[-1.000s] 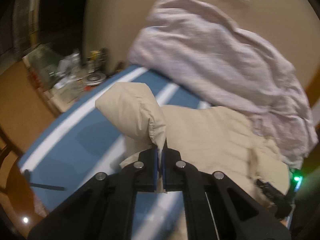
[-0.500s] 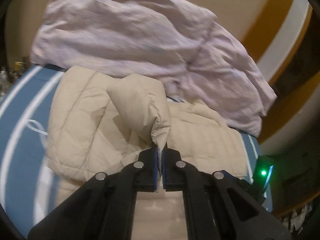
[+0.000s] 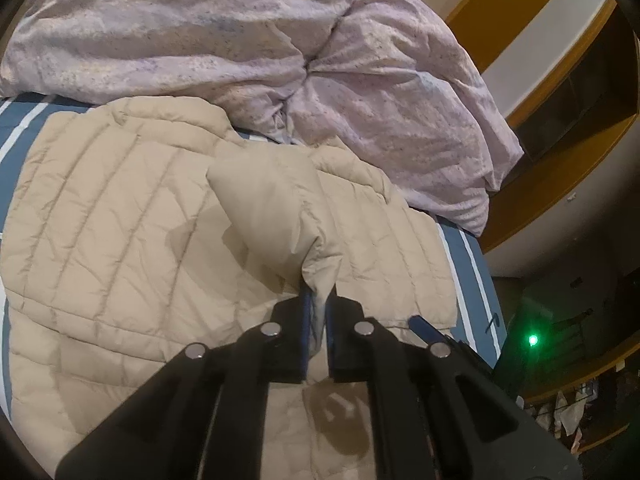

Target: Fold large clothes

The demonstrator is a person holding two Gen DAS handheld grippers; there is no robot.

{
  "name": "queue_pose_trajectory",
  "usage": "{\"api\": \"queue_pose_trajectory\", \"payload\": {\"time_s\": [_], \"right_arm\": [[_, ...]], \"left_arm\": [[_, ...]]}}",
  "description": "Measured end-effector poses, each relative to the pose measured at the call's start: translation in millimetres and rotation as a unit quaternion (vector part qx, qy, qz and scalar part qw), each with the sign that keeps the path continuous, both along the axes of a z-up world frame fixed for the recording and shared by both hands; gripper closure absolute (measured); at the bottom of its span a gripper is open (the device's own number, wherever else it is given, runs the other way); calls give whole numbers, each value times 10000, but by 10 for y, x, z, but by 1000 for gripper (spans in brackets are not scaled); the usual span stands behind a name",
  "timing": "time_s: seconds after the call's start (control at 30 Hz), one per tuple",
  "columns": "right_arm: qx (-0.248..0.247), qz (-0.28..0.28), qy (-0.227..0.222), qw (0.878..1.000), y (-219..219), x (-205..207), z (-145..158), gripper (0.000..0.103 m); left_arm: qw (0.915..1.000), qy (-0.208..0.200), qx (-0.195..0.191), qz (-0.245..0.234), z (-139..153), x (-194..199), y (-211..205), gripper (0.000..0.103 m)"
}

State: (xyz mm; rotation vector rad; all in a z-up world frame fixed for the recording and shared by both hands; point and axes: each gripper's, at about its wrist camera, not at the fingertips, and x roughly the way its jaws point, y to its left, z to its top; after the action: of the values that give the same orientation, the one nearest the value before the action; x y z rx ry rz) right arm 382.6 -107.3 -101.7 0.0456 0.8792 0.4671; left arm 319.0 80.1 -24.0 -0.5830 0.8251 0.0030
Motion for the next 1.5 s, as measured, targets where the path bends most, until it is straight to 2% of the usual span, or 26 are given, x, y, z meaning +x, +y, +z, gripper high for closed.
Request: {"api": "queue_pose_trajectory", "payload": {"time_s": [0.07,0.13,0.2,0.23,0.47,0.57,0.73,0.8,0.87,0.93,1.03,1.07,1.13,1.17,1.2,1.3,1.43,1.5], "right_arm": [[66,-31,11,10000,-23,9,9,26],[101,-43,-17,9999,-45,0,26,31],[131,-60,-66,9999,-48,-14,51,37],[149,-62,-98,9998,-47,-25,71,39],[252,129,-352,9990,86,-103,199,71],[232,233,-416,9986,218,-119,234,78],[64,414,-493,9979,480,-119,192,82],[-178,340,-422,9984,543,-74,89,84],[-505,177,-151,9985,570,40,-112,85],[-429,127,-45,9990,520,64,-182,85],[-249,128,-16,9996,407,-4,-85,84],[-196,153,23,9997,352,-34,-33,79],[-65,140,46,9999,205,-103,69,47],[20,125,-6,9999,111,-162,128,28],[84,147,-101,9998,11,-244,186,23],[32,237,-176,9996,-267,-432,258,23],[-36,229,-181,9996,-751,-697,235,23],[-77,165,-219,9996,-970,-828,206,23]], "left_arm": [[10000,-43,-46,-51,27,-18,-1,86],[9999,-126,-77,-80,65,-42,9,68],[9998,-214,-30,-52,121,-92,35,59],[9997,-238,8,-37,140,-104,43,58],[9979,-112,607,212,147,-238,204,58],[9962,-3,818,308,99,-273,286,58],[9948,150,928,400,13,-345,433,58],[9942,193,967,437,-11,-405,499,58],[9933,231,1036,452,-28,-480,553,58],[9924,283,1109,443,-45,-576,613,58],[9907,345,1262,379,-73,-794,722,58],[9900,379,1307,366,-85,-872,756,58],[9893,433,1358,328,-119,-1092,853,58],[9891,442,1373,312,-137,-1193,891,58],[9887,445,1404,295,-160,-1323,942,58],[9866,516,1510,352,-231,-1631,1064,58],[9868,690,1372,509,-435,-2126,1263,58],[9883,615,1296,529,-516,-2354,1310,58]]}}
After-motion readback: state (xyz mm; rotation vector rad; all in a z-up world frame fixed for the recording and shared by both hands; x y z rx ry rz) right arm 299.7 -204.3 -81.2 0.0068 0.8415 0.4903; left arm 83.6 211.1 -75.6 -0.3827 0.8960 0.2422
